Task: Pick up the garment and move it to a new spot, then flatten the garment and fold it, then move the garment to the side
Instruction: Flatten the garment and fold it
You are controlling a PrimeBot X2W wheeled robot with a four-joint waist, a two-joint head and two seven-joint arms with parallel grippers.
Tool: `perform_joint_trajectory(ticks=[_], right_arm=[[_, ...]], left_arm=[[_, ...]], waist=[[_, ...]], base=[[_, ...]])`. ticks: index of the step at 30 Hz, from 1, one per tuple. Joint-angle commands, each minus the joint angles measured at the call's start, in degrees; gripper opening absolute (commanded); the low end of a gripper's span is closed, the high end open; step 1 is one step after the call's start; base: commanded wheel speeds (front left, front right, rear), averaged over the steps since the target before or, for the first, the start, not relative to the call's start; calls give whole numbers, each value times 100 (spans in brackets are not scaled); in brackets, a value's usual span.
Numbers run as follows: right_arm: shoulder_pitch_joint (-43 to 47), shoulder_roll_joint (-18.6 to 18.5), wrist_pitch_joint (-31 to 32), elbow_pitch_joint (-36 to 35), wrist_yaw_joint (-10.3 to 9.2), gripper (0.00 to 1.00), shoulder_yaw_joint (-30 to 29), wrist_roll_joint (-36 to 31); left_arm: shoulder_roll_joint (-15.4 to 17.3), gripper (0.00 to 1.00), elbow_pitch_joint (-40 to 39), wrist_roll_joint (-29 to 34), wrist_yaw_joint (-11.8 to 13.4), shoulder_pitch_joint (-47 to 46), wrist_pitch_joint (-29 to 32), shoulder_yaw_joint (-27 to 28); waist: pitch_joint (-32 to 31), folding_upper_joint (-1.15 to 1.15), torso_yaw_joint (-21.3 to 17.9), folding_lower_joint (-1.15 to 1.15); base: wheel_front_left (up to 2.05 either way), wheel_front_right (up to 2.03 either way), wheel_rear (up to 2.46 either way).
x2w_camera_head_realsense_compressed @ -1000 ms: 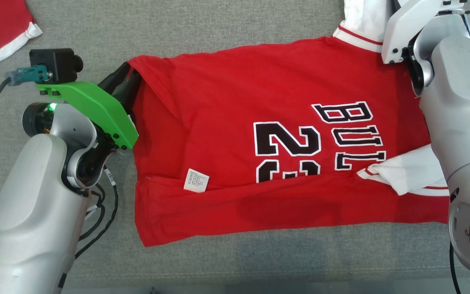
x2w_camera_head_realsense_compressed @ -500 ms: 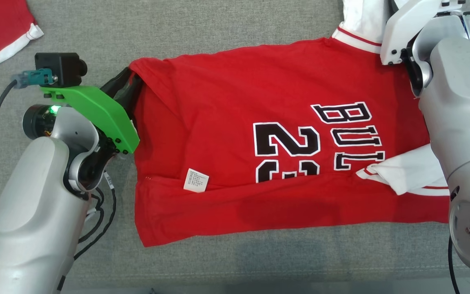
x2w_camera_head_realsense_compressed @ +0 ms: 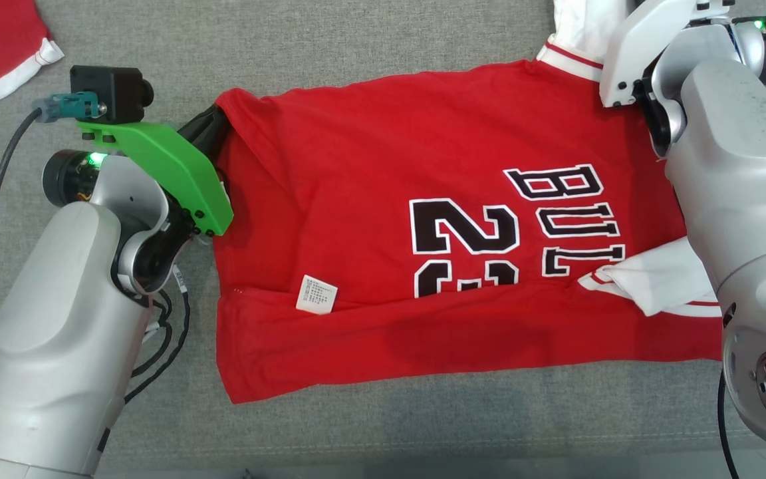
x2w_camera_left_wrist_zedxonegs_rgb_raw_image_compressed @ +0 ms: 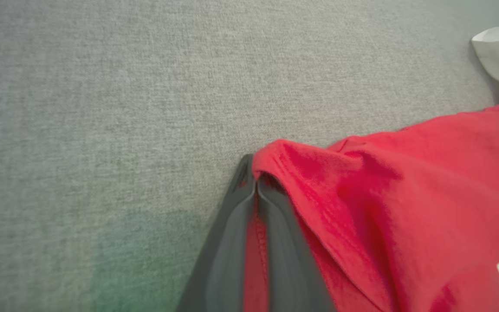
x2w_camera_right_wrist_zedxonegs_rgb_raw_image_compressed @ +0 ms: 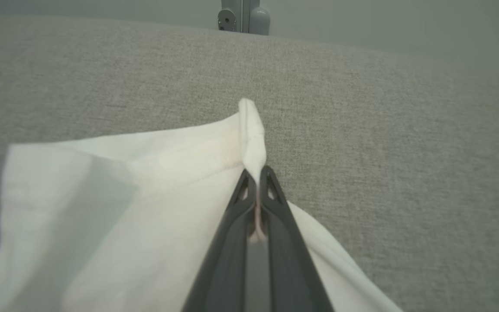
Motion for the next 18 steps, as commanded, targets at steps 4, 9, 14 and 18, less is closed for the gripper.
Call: perform_joint_trajectory(ticks=[4,9,14,18], right_arm=[[50,23,-54,130,2,0,106,213],[-46,2,-368,50,0,0,172,507],[129,55,-699,-70,0,0,565,947],[328,85,-819,-267,0,0,916,1355]], left_arm=[[-10,0,112,-136,-87,-102,-154,-55],[107,0,41,-271,-110,-27,-414,55],[290,0,-309,-593,-126,289,-554,193],[391,0,-604,-827,-133,521,-592,269]], waist=[[-20,65,9,0],[-160,65,-43,0],[-404,65,-173,0],[-568,65,-281,0]], base=[[0,0,0],[0,0,0],[0,0,0],[0,0,0]])
